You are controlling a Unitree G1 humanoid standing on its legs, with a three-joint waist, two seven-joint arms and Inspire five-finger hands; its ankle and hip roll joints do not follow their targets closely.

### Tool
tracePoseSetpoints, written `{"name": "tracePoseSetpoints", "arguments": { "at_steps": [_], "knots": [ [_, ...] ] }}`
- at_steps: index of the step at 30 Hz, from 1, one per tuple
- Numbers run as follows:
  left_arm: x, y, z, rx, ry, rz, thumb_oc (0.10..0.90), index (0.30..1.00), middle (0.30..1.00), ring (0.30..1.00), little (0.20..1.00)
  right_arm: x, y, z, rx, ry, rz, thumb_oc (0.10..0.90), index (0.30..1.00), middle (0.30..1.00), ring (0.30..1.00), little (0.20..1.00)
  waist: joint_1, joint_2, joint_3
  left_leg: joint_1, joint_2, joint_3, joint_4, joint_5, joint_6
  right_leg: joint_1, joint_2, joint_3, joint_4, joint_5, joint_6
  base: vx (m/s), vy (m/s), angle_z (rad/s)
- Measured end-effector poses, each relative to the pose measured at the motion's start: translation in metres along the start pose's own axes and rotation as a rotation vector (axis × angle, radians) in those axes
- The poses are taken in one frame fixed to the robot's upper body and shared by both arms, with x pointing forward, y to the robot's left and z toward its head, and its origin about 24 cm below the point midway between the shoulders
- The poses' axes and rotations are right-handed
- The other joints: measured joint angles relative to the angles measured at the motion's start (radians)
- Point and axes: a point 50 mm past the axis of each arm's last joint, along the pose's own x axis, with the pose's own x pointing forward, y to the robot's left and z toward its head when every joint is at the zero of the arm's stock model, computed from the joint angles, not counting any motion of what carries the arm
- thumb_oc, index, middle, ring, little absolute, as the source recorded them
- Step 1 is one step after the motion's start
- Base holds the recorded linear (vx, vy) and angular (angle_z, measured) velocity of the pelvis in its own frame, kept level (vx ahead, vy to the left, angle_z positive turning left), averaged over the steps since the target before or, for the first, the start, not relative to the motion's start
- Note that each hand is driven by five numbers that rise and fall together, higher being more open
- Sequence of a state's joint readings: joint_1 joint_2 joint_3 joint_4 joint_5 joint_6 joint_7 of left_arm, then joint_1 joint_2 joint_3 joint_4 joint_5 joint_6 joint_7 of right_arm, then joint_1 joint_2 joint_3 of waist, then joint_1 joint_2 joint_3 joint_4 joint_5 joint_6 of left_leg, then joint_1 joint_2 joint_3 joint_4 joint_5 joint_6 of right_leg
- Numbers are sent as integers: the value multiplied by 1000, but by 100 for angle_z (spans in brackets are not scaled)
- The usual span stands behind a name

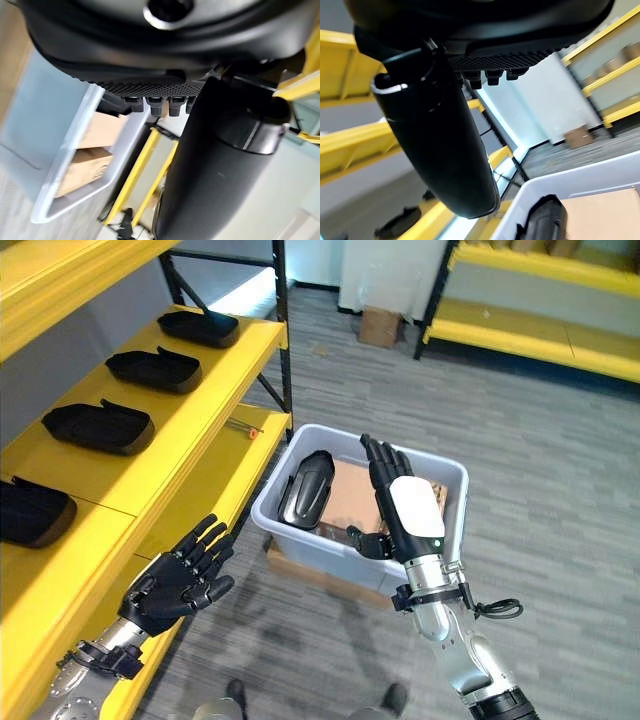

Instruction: Move parts from the plastic box to the shelf.

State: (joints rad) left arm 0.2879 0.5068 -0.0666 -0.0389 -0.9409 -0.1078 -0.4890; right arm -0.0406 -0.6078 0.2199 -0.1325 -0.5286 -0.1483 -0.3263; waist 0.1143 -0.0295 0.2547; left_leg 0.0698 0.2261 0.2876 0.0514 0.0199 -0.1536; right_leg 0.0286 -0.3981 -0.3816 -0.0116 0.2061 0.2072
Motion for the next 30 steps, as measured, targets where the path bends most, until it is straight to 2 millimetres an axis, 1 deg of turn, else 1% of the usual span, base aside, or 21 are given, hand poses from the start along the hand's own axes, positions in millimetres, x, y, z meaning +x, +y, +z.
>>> {"name": "tracePoseSetpoints", "arguments": {
  "at_steps": [1, 3, 4, 6, 8, 9, 10, 12, 14, 15, 16, 17, 18, 19, 20, 22, 24, 25, 27, 29, 30],
  "knots": [
    [-1, -7, -7, -32, 5, -17, 900, 1000, 1000, 1000, 1000, 0, -5, -2, -28, -10, 18, 900, 1000, 1000, 1000, 1000, -6, 40, -7, 1, 38, -3, -10, 13, 13, -6, 43, -3, 10, -20, -13, 173, -284, -6],
    [2, -20, -18, -70, 36, -98, 900, 1000, 1000, 1000, 1000, 1, -14, -8, -79, -20, 63, 900, 1000, 1000, 1000, 1000, -34, 72, -7, -10, 76, -6, -7, 35, 40, -13, 84, -4, 37, -54, -27, 178, -407, 5],
    [7, -28, -20, -86, 36, -167, 900, 1000, 1000, 1000, 1000, 4, -18, -12, -112, -24, 89, 900, 1000, 1000, 1000, 1000, -66, 85, -11, -53, 89, -48, 51, 55, 44, -50, 86, 24, 124, -122, -27, 144, -330, 18],
    [13, -33, -15, -94, 14, -216, 900, 1000, 1000, 1000, 1000, 4, -18, -15, -121, -18, 107, 900, 1000, 1000, 1000, 1000, -72, 75, -5, -70, 100, -71, 66, 68, 63, -86, 92, 55, 194, -175, -30, 153, -256, 15],
    [18, -33, -9, -86, -12, -232, 900, 1000, 1000, 1000, 1000, 6, -12, -10, -109, -45, 136, 900, 1000, 1000, 1000, 1000, -85, 62, 1, -82, 117, -71, 74, 98, 105, -152, 110, 111, 325, -272, -39, 210, -379, 15],
    [20, -32, -6, -70, -18, -231, 900, 1000, 1000, 1000, 1000, 5, -8, -6, -96, -76, 152, 900, 1000, 1000, 1000, 1000, -87, 57, 2, -93, 124, -68, 71, 117, 132, -187, 123, 137, 385, -323, -61, 221, -360, 32],
    [23, -30, -2, -52, -29, -232, 900, 1000, 1000, 1000, 1000, 4, -4, -2, -83, -104, 170, 900, 1000, 1000, 1000, 1000, -90, 46, 6, -115, 127, -61, 59, 161, 167, -222, 129, 152, 438, -363, -84, 171, -314, 46],
    [26, -30, -1, -49, -35, -233, 900, 1000, 1000, 1000, 1000, 3, 1, 2, -74, -126, 200, 900, 1000, 1000, 1000, 1000, -86, 43, 10, -131, 132, -20, -5, 284, 188, -242, 140, 129, 462, -385, -114, 106, -236, 51],
    [28, -31, -2, -48, -24, -246, 900, 1000, 1000, 1000, 1000, 4, 2, 3, -72, -138, 205, 900, 1000, 1000, 1000, 1000, -93, 31, 23, -171, 142, 73, -35, 443, 188, -250, 125, 80, 466, -390, -165, 107, -199, 61],
    [29, -33, -6, -55, -5, -255, 900, 1000, 1000, 1000, 1000, 3, 2, 1, -83, -140, 212, 900, 1000, 1000, 1000, 1000, -99, 25, 27, -204, 143, 87, 26, 445, 175, -247, 119, 54, 462, -393, -175, 88, -118, 49],
    [29, -34, -9, -61, 7, -259, 900, 1000, 1000, 1000, 1000, 2, 2, 1, -93, -145, 216, 900, 1000, 1000, 1000, 1000, -104, 20, 29, -225, 141, 88, 84, 417, 151, -241, 113, 45, 459, -398, -176, 100, -61, 32],
    [29, -36, -14, -69, 27, -266, 900, 1000, 1000, 1000, 1000, 2, 1, 0, -105, -158, 222, 900, 1000, 1000, 1000, 1000, -109, 15, 33, -254, 123, 64, 215, 292, 80, -221, 108, 55, 443, -397, -172, 91, -9, 12],
    [27, -37, -16, -74, 38, -272, 900, 1000, 1000, 1000, 1000, 1, 0, 0, -112, -168, 225, 900, 1000, 1000, 1000, 1000, -108, 20, 34, -262, 93, 42, 272, 200, 62, -208, 118, 60, 422, -381, -178, 197, 5, -21],
    [26, -38, -17, -75, 43, -278, 900, 1000, 1000, 1000, 1000, 1, -2, 0, -119, -184, 223, 900, 1000, 1000, 1000, 1000, -108, 30, 32, -249, 26, -12, 277, 90, 59, -205, 130, 84, 385, -361, -179, 230, 55, -35],
    [26, -38, -15, -68, 45, -281, 900, 1000, 1000, 1000, 1000, 1, -3, 0, -121, -187, 223, 900, 1000, 1000, 1000, 1000, -109, 42, 31, -232, 7, -7, 251, 69, 77, -200, 136, 89, 369, -351, -175, 290, 99, -37],
    [25, -34, -10, -48, 36, -259, 900, 1000, 1000, 1000, 1000, -1, -2, -1, -124, -185, 236, 900, 1000, 1000, 1000, 1000, -108, 57, 34, -182, 16, 4, 200, 72, 69, -155, 164, 77, 308, -310, -148, 350, 184, -5],
    [25, -31, -6, -39, 21, -244, 900, 1000, 1000, 1000, 1000, -3, -1, -2, -122, -180, 245, 900, 1000, 1000, 1000, 1000, -98, 54, 43, -204, 34, -11, 290, 71, 67, -92, 163, 59, 247, -286, -148, 374, 224, 7],
    [17, -29, -6, -40, 18, -230, 900, 1000, 1000, 1000, 1000, -4, -3, 0, -123, -197, 242, 900, 1000, 1000, 1000, 1000, -84, 62, 42, -186, 53, -20, 221, 52, 47, -50, 169, 64, 228, -291, -137, 451, 291, -1],
    [16, -30, -8, -50, 18, -243, 900, 1000, 1000, 1000, 1000, -2, -9, -1, -140, -202, 225, 900, 1000, 1000, 1000, 1000, -84, 94, 46, -175, 77, -21, 89, 80, 55, -52, 166, 74, 268, -339, -127, 389, 267, -3],
    [13, -30, -11, -61, 28, -252, 900, 1000, 1000, 1000, 1000, -7, -6, -3, -135, -186, 239, 900, 1000, 1000, 1000, 1000, -81, 101, 43, -172, 77, 17, 11, 81, 70, -47, 139, 87, 321, -375, -85, 315, 237, -10],
    [12, -29, -11, -57, 31, -257, 900, 1000, 1000, 1000, 1000, -12, -1, -3, -114, -168, 249, 900, 1000, 1000, 1000, 1000, -81, 88, 48, -151, 67, 45, 39, 109, 37, -35, 112, 100, 347, -388, -54, 337, 276, -9]
  ]
}}
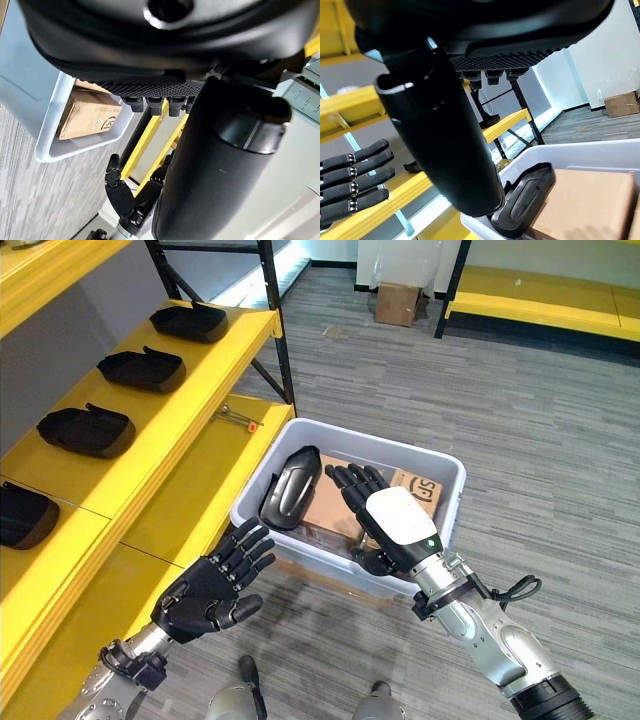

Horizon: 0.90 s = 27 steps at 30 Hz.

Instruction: Move parts from the plastic box to the shelf.

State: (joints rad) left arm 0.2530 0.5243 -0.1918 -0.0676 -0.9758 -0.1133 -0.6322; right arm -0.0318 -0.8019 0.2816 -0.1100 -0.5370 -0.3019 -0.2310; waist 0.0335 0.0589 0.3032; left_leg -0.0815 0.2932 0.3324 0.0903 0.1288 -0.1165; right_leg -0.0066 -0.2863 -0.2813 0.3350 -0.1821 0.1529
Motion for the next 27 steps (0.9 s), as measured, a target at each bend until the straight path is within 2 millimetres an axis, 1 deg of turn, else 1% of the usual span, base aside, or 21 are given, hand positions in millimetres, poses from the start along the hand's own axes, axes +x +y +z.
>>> {"name": "tracePoseSetpoints", "arguments": {
  "at_steps": [1, 2, 3, 5, 6, 8, 9, 11, 13, 15, 16, 17, 18, 19, 20, 21, 22, 23, 24, 25, 27],
  "knots": [
    [-1, 1, 1, 5, 2, 5, 900, 1000, 1000, 1000, 1000, -2, 4, 2, 19, 4, 5, 900, 1000, 1000, 1000, 1000, -2, -21, 0, 3, -22, 5, 12, -12, 8, 6, -17, 5, -2, 1, -2, 413, 348, -7],
    [-4, 6, 8, 36, 6, 14, 900, 1000, 1000, 1000, 1000, -3, 11, 8, 55, -6, 11, 900, 1000, 1000, 1000, 1000, 4, -62, 5, 7, -51, 5, 32, -29, 9, 7, -35, 24, -10, 22, -18, 341, 294, -10],
    [-6, 10, 14, 64, 10, 24, 900, 1000, 1000, 1000, 1000, -2, 15, 12, 83, -17, 3, 900, 1000, 1000, 1000, 1000, 14, -80, 12, 15, -52, 14, 49, -44, 14, 9, -40, 29, -6, 40, -25, 290, 266, -18],
    [-6, 14, 19, 86, 12, 30, 900, 1000, 1000, 1000, 1000, -2, 15, 15, 91, -29, 0, 900, 1000, 1000, 1000, 1000, 24, -84, 13, 35, -52, 20, 42, -48, 19, 15, -39, 24, -2, 59, -33, 261, 274, -13],
    [-6, 15, 23, 99, 5, 31, 900, 1000, 1000, 1000, 1000, -1, 11, 18, 89, -43, -14, 900, 1000, 1000, 1000, 1000, 27, -87, 12, 51, -58, 17, 41, -59, 30, 38, -40, 27, -14, 73, -16, 280, 302, 1],
    [-4, 15, 25, 107, -1, 22, 900, 1000, 1000, 1000, 1000, 0, 3, 20, 79, -59, -45, 900, 1000, 1000, 1000, 1000, 25, -89, 12, 70, -65, 3, 45, -74, 32, 77, -41, 26, -46, 77, -4, 294, 349, 5],
    [-3, 13, 26, 114, 1, 14, 900, 1000, 1000, 1000, 1000, 0, -3, 19, 64, -62, -65, 900, 1000, 1000, 1000, 1000, 25, -89, 12, 70, -69, -10, 47, -83, 28, 86, -41, 26, -58, 77, -2, 253, 340, -2],
    [-4, 13, 26, 117, 5, 8, 900, 1000, 1000, 1000, 1000, 0, -12, 15, 50, -49, -96, 900, 1000, 1000, 1000, 1000, 25, -91, 11, 70, -70, -6, 53, -95, 16, 85, -43, 26, -68, 87, 2, 155, 252, -11],
    [-4, 13, 26, 118, 7, 7, 900, 1000, 1000, 1000, 1000, -1, -17, 11, 52, -30, -109, 900, 1000, 1000, 1000, 1000, 25, -91, 11, 70, -71, 1, 52, -96, 14, 77, -44, 25, -71, 107, 0, 145, 285, -12],
    [-4, 13, 25, 117, 9, 5, 900, 1000, 1000, 1000, 1000, -2, -19, 8, 47, -11, -117, 900, 1000, 1000, 1000, 1000, 36, -94, 10, 63, -92, -12, 70, -142, 28, 65, -54, 25, -63, 140, -12, 188, 345, -32],
    [-4, 13, 25, 117, 9, -1, 900, 1000, 1000, 1000, 1000, -2, -18, 8, 57, 0, -122, 900, 1000, 1000, 1000, 1000, 47, -99, 7, 47, -117, -19, 118, -185, 57, 20, -82, 31, -5, 155, -31, 124, 225, -53],
    [-2, 13, 25, 113, 4, -10, 900, 1000, 1000, 1000, 1000, -2, -18, 8, 60, 6, -124, 900, 1000, 1000, 1000, 1000, 52, -96, 5, 28, -128, -29, 162, -223, 92, -25, -107, 31, 61, 166, -38, 114, 158, -55],
    [-1, 12, 23, 104, -4, -12, 900, 1000, 1000, 1000, 1000, -2, -16, 8, 62, 11, -117, 900, 1000, 1000, 1000, 1000, 51, -88, 1, 21, -130, -29, 180, -241, 71, -54, -123, 32, 109, 190, -26, 93, 32, -40],
    [-2, 12, 20, 93, -7, -5, 900, 1000, 1000, 1000, 1000, -5, -10, 8, 75, 20, -94, 900, 1000, 1000, 1000, 1000, 39, -81, -10, 39, -138, -11, 173, -249, 78, -83, -142, 29, 148, 262, -26, 130, -23, -35],
    [-3, 13, 22, 100, -3, -3, 900, 1000, 1000, 1000, 1000, -6, -8, 10, 83, 18, -86, 900, 1000, 1000, 1000, 1000, 34, -83, -15, 55, -135, -17, 157, -245, 87, -117, -141, 31, 189, 266, -13, 149, -134, -30],
    [-5, 15, 24, 110, 1, 6, 900, 1000, 1000, 1000, 1000, -6, -4, 12, 94, 8, -75, 900, 1000, 1000, 1000, 1000, 33, -87, -23, 64, -134, -15, 131, -233, 97, -150, -108, 37, 256, 217, 0, 157, -273, -11],
    [-6, 16, 27, 122, 4, 11, 900, 1000, 1000, 1000, 1000, -6, -2, 15, 101, -4, -65, 900, 1000, 1000, 1000, 1000, 19, -95, -34, 73, -136, -24, 92, -214, 102, -165, -53, 44, 266, 152, -9, 197, -370, 8],
    [-3, 16, 28, 127, 1, 12, 900, 1000, 1000, 1000, 1000, -8, -3, 18, 100, -9, -70, 900, 1000, 1000, 1000, 1000, 15, -101, -39, 80, -146, -26, 58, -200, 100, -170, -15, 42, 213, 105, -26, 264, -511, 42],
    [-1, 16, 28, 126, -1, 20, 900, 1000, 1000, 1000, 1000, -7, -6, 22, 94, -30, -85, 900, 1000, 1000, 1000, 1000, -8, -115, -47, 81, -158, -38, 38, -184, 109, -153, -2, 36, 78, 112, -27, 215, -408, 43],
    [-1, 15, 27, 123, 1, 24, 900, 1000, 1000, 1000, 1000, -6, -7, 23, 95, -38, -91, 900, 1000, 1000, 1000, 1000, -14, -114, -48, 82, -162, -43, 32, -180, 104, -151, -13, 38, 15, 127, -18, 292, -483, 41],
    [-2, 16, 25, 117, 8, 35, 900, 1000, 1000, 1000, 1000, -3, -9, 25, 82, -55, -98, 900, 1000, 1000, 1000, 1000, -16, -119, -54, 90, -174, -56, 28, -186, 92, -152, -97, 54, -144, 210, 34, 320, -464, 21]
  ]
}}
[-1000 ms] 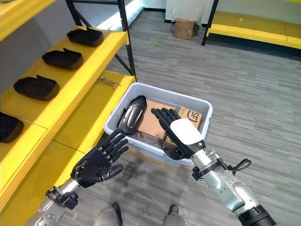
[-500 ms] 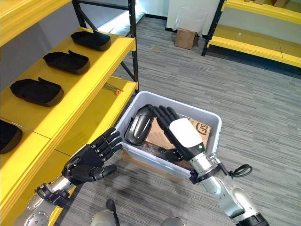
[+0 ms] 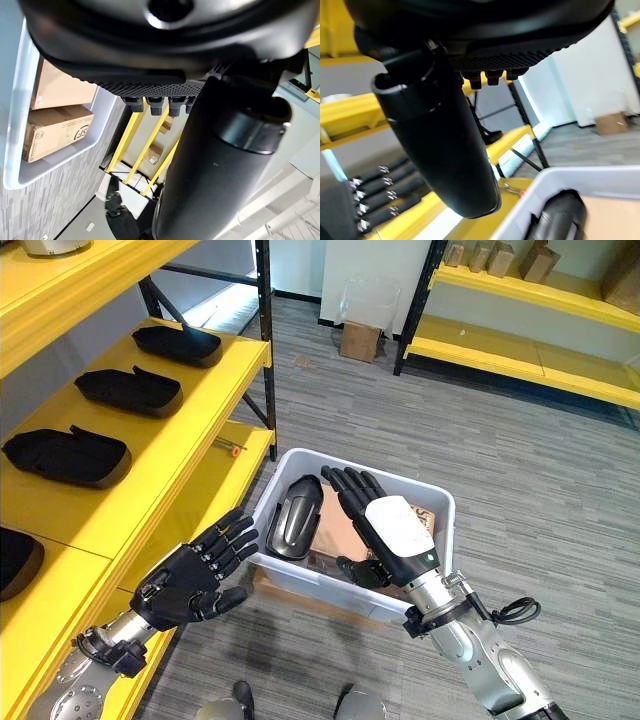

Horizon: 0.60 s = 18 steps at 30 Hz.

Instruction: Move parts from the plastic box to the shelf.

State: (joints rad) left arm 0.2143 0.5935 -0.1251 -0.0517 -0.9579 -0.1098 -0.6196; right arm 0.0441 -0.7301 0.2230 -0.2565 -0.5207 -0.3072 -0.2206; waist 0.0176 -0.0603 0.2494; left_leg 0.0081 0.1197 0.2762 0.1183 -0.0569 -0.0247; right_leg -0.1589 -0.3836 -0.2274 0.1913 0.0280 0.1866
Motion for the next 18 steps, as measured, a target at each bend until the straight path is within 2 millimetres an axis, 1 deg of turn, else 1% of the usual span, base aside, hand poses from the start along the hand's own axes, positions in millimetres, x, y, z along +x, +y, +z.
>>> {"name": "tracePoseSetpoints", "arguments": {
  "at_steps": [1, 2, 3, 4, 5, 6, 7, 8, 9, 10, 11, 12, 13, 14, 15, 16, 17, 18],
  "knots": [
    [-2, 1, -1, -1, 9, 9, 900, 1000, 1000, 1000, 1000, 3, -1, 0, -17, -10, 0, 900, 1000, 1000, 1000, 1000, -1, 0, 0, 7, -1, -10, -2, -1, -8, 3, -61, 3, -74, 70, 18, 443, -568, 17],
    [-6, 2, -2, 0, 22, 14, 900, 1000, 1000, 1000, 1000, 7, -1, 0, -24, -20, 4, 900, 1000, 1000, 1000, 1000, 3, 0, 0, 20, 7, -13, -2, 8, -31, 2, -91, 4, -120, 131, 29, 474, -581, 14],
    [-8, 2, -3, 0, 31, 15, 900, 1000, 1000, 1000, 1000, 10, 0, 0, -27, -24, 11, 900, 1000, 1000, 1000, 1000, 7, 1, 0, 32, 18, -15, -5, 10, -38, 14, -97, 6, -149, 160, 26, 418, -483, 20],
    [-10, 2, -3, 1, 41, 7, 900, 1000, 1000, 1000, 1000, 11, 1, -1, -28, -21, 21, 900, 1000, 1000, 1000, 1000, 9, 4, 0, 48, 40, -40, -11, 16, -62, 55, -76, 4, -204, 174, 22, 261, -305, 42],
    [-10, 1, -2, 6, 46, -3, 900, 1000, 1000, 1000, 1000, 10, 2, -1, -27, -17, 30, 900, 1000, 1000, 1000, 1000, 8, 0, -3, 53, 55, -63, -13, 19, -71, 90, -47, 17, -221, 174, 19, 281, -356, 70],
    [-10, -2, 2, 25, 58, -25, 900, 1000, 1000, 1000, 1000, 9, 3, -1, -25, -17, 49, 900, 1000, 1000, 1000, 1000, 14, -30, -19, 62, 62, -84, -30, 28, -97, 115, -4, 31, -190, 176, 10, 211, -301, 56],
    [-7, -8, -7, -22, 42, -21, 900, 1000, 1000, 1000, 1000, 12, 0, -3, -60, -35, 83, 900, 1000, 1000, 1000, 1000, 25, 16, -29, 84, 112, -85, -61, 41, -127, 112, 56, 0, -148, 140, 16, 204, -318, 24],
    [-6, -14, -12, -50, 44, -29, 900, 1000, 1000, 1000, 1000, 14, -4, -3, -80, -46, 91, 900, 1000, 1000, 1000, 1000, 28, 39, -35, 80, 135, -68, -71, 60, -105, 89, 80, 2, -118, 133, -9, 154, -325, -2],
    [-1, -23, -17, -74, 51, -70, 900, 1000, 1000, 1000, 1000, 17, -11, -5, -120, -63, 96, 900, 1000, 1000, 1000, 1000, 15, 74, -32, 69, 164, -42, -75, 94, -83, 70, 105, -4, -84, 96, -18, 153, -356, 0],
    [4, -31, -20, -94, 59, -110, 900, 1000, 1000, 1000, 1000, 20, -16, -8, -155, -68, 109, 900, 1000, 1000, 1000, 1000, 1, 95, -33, 53, 185, -18, -74, 134, -48, 38, 118, -14, -29, 49, -32, 164, -405, 10],
    [7, -33, -22, -102, 56, -121, 900, 1000, 1000, 1000, 1000, 20, -17, -9, -167, -66, 117, 900, 1000, 1000, 1000, 1000, -3, 97, -33, 50, 191, -4, -75, 151, -34, 25, 122, -17, -6, 30, -41, 93, -282, 14],
    [10, -35, -22, -108, 46, -124, 900, 1000, 1000, 1000, 1000, 21, -18, -11, -182, -65, 130, 900, 1000, 1000, 1000, 1000, -22, 99, -32, 38, 205, 9, -70, 195, -3, 8, 127, -27, 40, -13, -50, 101, -195, 12],
    [13, -34, -22, -101, 48, -128, 900, 1000, 1000, 1000, 1000, 21, -19, -13, -189, -62, 140, 900, 1000, 1000, 1000, 1000, -25, 94, -32, 29, 211, 25, -72, 222, -7, -3, 129, -31, 59, -33, -65, 92, -227, 27],
    [18, -34, -21, -74, 51, -130, 900, 1000, 1000, 1000, 1000, 19, -20, -16, -207, -55, 155, 900, 1000, 1000, 1000, 1000, -37, 101, -30, 10, 225, 70, -75, 256, 28, -11, 140, -57, 96, -57, -77, 84, -177, 44],
    [20, -34, -19, -59, 54, -138, 900, 1000, 1000, 1000, 1000, 18, -21, -18, -216, -50, 163, 900, 1000, 1000, 1000, 1000, -53, 103, -29, -6, 230, 102, -72, 272, 50, -15, 140, -70, 120, -77, -82, 79, -254, 71],
    [23, -34, -17, -48, 48, -148, 900, 1000, 1000, 1000, 1000, 17, -22, -20, -228, -46, 177, 900, 1000, 1000, 1000, 1000, -60, 99, -29, -6, 234, 124, -97, 316, 41, -29, 122, -85, 142, -103, -101, 98, -185, 61],
    [23, -34, -15, -43, 46, -151, 900, 1000, 1000, 1000, 1000, 17, -21, -21, -227, -40, 176, 900, 1000, 1000, 1000, 1000, -48, 99, -28, -16, 234, 150, -107, 379, 18, -41, 132, -95, 158, -116, -107, 123, -194, 46],
    [23, -33, -16, -41, 50, -150, 900, 1000, 1000, 1000, 1000, 16, -20, -24, -226, -33, 183, 900, 1000, 1000, 1000, 1000, -45, 95, -26, -30, 237, 159, -104, 438, -32, -41, 130, -98, 153, -119, -112, 106, -98, 16]
  ]
}}
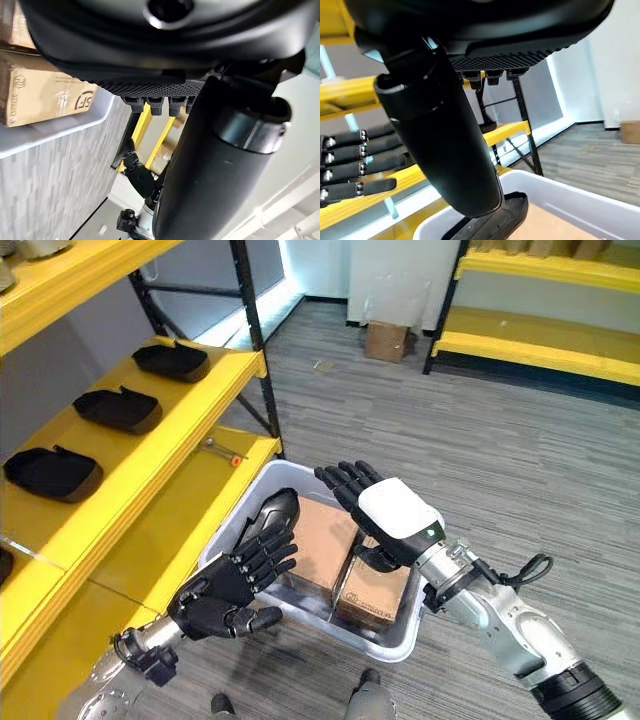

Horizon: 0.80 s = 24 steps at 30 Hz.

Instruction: Move parts from the plastic box to the shelf.

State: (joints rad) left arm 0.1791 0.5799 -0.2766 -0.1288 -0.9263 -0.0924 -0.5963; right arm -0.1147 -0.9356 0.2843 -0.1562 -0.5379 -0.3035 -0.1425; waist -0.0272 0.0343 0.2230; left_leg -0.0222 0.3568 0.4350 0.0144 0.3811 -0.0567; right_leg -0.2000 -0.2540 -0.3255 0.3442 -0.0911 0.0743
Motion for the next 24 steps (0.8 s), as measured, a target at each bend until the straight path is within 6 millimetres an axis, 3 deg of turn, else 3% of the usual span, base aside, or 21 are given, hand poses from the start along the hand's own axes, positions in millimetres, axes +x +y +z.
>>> {"name": "tracePoseSetpoints", "arguments": {
  "at_steps": [1, 2, 4, 5, 6, 7, 10, 11, 12, 13, 14, 15, 16, 17, 20, 22, 24],
  "knots": [
    [-1, 0, 0, 0, 2, 1, 900, 1000, 1000, 1000, 1000, -1, 1, -2, 0, 6, 6, 900, 1000, 1000, 1000, 1000, 9, -2, 1, -6, 1, -5, 4, 35, -37, 1, -2, -2, -8, -1, -2, 107, -36, 8],
    [-1, 0, -1, -4, 6, 7, 900, 1000, 1000, 1000, 1000, -1, 2, -3, -4, 13, 11, 900, 1000, 1000, 1000, 1000, 19, -11, 6, -23, -8, -41, 59, 8, -61, 12, -14, 6, -19, 3, -10, 128, -3, -12],
    [-1, 0, -3, -7, 10, 18, 900, 1000, 1000, 1000, 1000, -1, 3, -2, -6, 1, 10, 900, 1000, 1000, 1000, 1000, 29, -7, 5, -24, -73, -137, 123, -162, -63, 27, -5, 40, -43, 17, -9, 190, 57, -27],
    [-2, 0, -3, -8, 10, 23, 900, 1000, 1000, 1000, 1000, -1, 4, -1, -6, -3, 11, 900, 1000, 1000, 1000, 1000, 32, 0, 4, -8, -95, -170, 102, -213, -58, 35, -3, 50, -57, 23, -8, 276, 176, -30],
    [-3, 0, -1, 0, 9, 27, 900, 1000, 1000, 1000, 1000, -2, 6, 1, 4, -7, 16, 900, 1000, 1000, 1000, 1000, 25, 19, -2, 31, -88, -115, 60, -231, -51, 57, 27, 41, -83, 42, 0, 239, 186, -14],
    [-3, 1, 1, 10, 6, 30, 900, 1000, 1000, 1000, 1000, -4, 9, 1, 16, -3, 21, 900, 1000, 1000, 1000, 1000, 25, 21, -3, 36, -75, -112, 57, -237, -59, 75, 35, 29, -108, 43, -1, 231, 188, 2],
    [-2, 4, 4, 26, -4, 29, 900, 1000, 1000, 1000, 1000, -7, 14, 3, 29, -10, 35, 900, 1000, 1000, 1000, 1000, 39, -13, 11, 10, -65, -115, 99, -248, -68, 90, 37, 13, -140, 55, -3, 219, 223, 14],
    [-3, 5, 4, 27, 0, 34, 900, 1000, 1000, 1000, 1000, -7, 15, 3, 33, -11, 35, 900, 1000, 1000, 1000, 1000, 48, -19, 15, -10, -62, -122, 144, -259, -73, 92, 33, 16, -144, 57, -8, 223, 246, -4],
    [-9, 8, 3, 28, 19, 46, 900, 1000, 1000, 1000, 1000, -6, 18, 4, 47, -12, 43, 900, 1000, 1000, 1000, 1000, 64, -36, 38, -71, -52, -143, 270, -311, -83, 120, 23, 30, -167, 71, -23, 243, 280, -9],
    [-13, 7, 1, 24, 28, 48, 900, 1000, 1000, 1000, 1000, -7, 19, 4, 49, -9, 54, 900, 1000, 1000, 1000, 1000, 72, -33, 37, -61, -59, -151, 220, -324, -81, 125, 22, 32, -169, 72, -18, 246, 305, -22],
    [-17, 6, 0, 19, 35, 34, 900, 1000, 1000, 1000, 1000, -6, 18, 2, 44, -2, 59, 900, 1000, 1000, 1000, 1000, 81, -18, 41, -35, -70, -188, 103, -327, -70, 128, 26, 49, -165, 69, -6, 155, 206, -26],
    [-18, 5, -1, 15, 36, 27, 900, 1000, 1000, 1000, 1000, -7, 17, 1, 38, 2, 63, 900, 1000, 1000, 1000, 1000, 84, -3, 40, -21, -76, -196, 60, -332, -59, 128, 32, 56, -160, 66, 2, 216, 279, -42],
    [-18, 3, -2, 9, 34, 13, 900, 1000, 1000, 1000, 1000, -8, 16, -1, 24, 8, 75, 900, 1000, 1000, 1000, 1000, 87, 40, 38, 3, -78, -197, 19, -312, -34, 127, 40, 64, -138, 60, 23, 171, 197, -43],
    [-20, 4, -3, 8, 38, 17, 900, 1000, 1000, 1000, 1000, -10, 20, 0, 36, 18, 91, 900, 1000, 1000, 1000, 1000, 87, 14, 44, 12, -97, -178, 27, -308, -63, 127, 19, 83, -128, 47, 47, 261, 269, -23],
    [-20, 6, 3, 33, 41, 17, 900, 1000, 1000, 1000, 1000, -17, 30, 3, 74, 34, 117, 900, 1000, 1000, 1000, 1000, 81, -49, 43, 25, -158, -167, 24, -317, -53, 154, -29, 95, -169, 86, 70, 180, 127, -2],
    [-22, 9, 8, 60, 58, 18, 900, 1000, 1000, 1000, 1000, -17, 32, 6, 113, 46, 128, 900, 1000, 1000, 1000, 1000, 86, -70, 43, 28, -165, -170, 26, -320, -50, 172, -29, 94, -199, 99, 72, 95, 50, 3],
    [-24, 11, 11, 71, 53, 31, 900, 1000, 1000, 1000, 1000, -15, 29, 8, 122, 42, 117, 900, 1000, 1000, 1000, 1000, 92, -72, 44, 27, -165, -173, 25, -321, -48, 177, -28, 92, -207, 102, 77, 36, 16, 5]
  ]
}}
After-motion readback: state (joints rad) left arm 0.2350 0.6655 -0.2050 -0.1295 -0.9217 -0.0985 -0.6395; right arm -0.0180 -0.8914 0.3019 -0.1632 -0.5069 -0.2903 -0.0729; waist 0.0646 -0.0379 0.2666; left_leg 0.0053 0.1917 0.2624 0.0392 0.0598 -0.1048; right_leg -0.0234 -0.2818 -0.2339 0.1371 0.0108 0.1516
